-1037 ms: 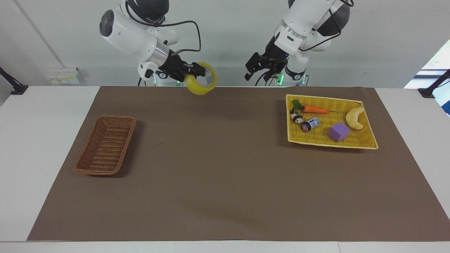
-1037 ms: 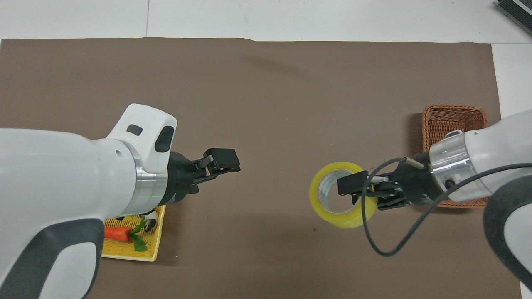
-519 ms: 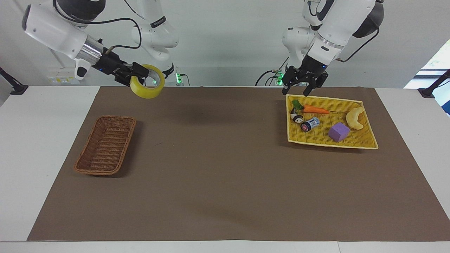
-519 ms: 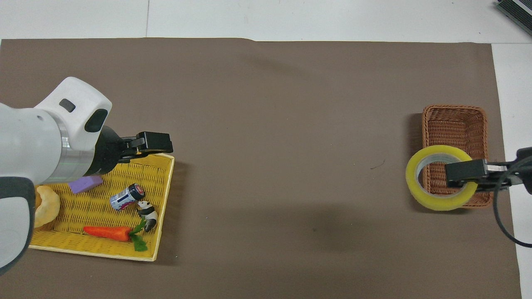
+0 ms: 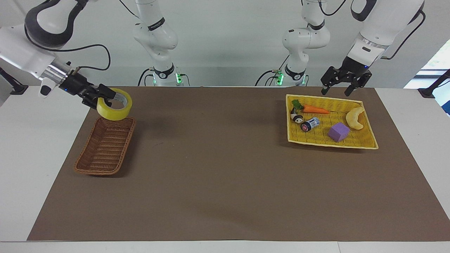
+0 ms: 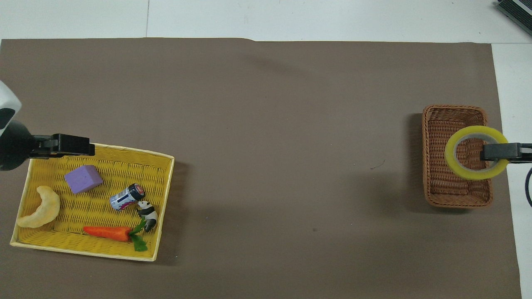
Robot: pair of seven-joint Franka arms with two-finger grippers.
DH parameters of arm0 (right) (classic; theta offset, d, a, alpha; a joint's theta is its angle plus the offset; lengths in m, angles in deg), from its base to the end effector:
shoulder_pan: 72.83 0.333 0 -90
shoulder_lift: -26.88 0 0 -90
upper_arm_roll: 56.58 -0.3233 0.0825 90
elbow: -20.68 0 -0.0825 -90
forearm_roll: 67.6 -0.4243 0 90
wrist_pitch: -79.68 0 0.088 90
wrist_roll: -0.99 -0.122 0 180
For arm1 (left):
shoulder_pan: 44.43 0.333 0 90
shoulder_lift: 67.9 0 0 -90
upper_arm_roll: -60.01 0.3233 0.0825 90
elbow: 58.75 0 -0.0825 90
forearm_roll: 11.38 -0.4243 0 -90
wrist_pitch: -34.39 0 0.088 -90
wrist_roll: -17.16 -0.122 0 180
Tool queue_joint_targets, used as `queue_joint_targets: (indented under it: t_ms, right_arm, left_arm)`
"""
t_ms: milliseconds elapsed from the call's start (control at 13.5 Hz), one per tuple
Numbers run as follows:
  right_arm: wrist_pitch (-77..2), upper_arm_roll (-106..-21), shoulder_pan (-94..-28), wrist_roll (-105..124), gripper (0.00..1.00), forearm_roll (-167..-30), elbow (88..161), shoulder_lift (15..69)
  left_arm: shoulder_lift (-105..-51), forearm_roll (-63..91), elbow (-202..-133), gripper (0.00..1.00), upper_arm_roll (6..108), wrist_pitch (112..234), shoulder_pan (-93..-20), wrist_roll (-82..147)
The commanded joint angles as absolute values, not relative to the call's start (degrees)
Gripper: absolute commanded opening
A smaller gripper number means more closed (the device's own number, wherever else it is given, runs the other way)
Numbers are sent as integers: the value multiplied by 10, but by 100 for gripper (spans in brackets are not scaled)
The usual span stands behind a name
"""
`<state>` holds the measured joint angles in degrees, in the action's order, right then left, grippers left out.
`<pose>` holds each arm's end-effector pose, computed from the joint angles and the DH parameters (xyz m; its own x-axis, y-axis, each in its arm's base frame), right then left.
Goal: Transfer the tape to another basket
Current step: 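Lower the tape into the wicker basket and open the right gripper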
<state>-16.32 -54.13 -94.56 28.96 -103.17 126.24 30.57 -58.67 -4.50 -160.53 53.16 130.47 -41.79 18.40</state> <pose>0.5701 -0.1840 0.4690 0.9954 -0.0874 0.0380 -0.0473 -0.7993 -0.5991 0.5500 -0.0585 0.6124 0.9976 -0.0387 0.0577 -0.0445 -0.9938 0.1019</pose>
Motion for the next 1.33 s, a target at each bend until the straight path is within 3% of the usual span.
queue_joint_targets:
  t_ms: [0,222,519,1259]
  right_arm:
    - [-219,-549,-940,289,0,-999,1228,339]
    - [-257,-549,-950,332,0,-996,1229,394]
    - [-267,-549,-973,381,0,-999,1236,437]
    - [-281,-549,-989,437,0,-1008,1275,456]
  left_arm:
    - [-593,-80,-1580,100,525,1272,-392,143]
    - [-681,-122,-1458,100,524,1163,-383,143]
    - [-647,-122,-1513,100,524,1176,-367,105]
    - [-646,-118,-1500,100,524,1180,-367,114]
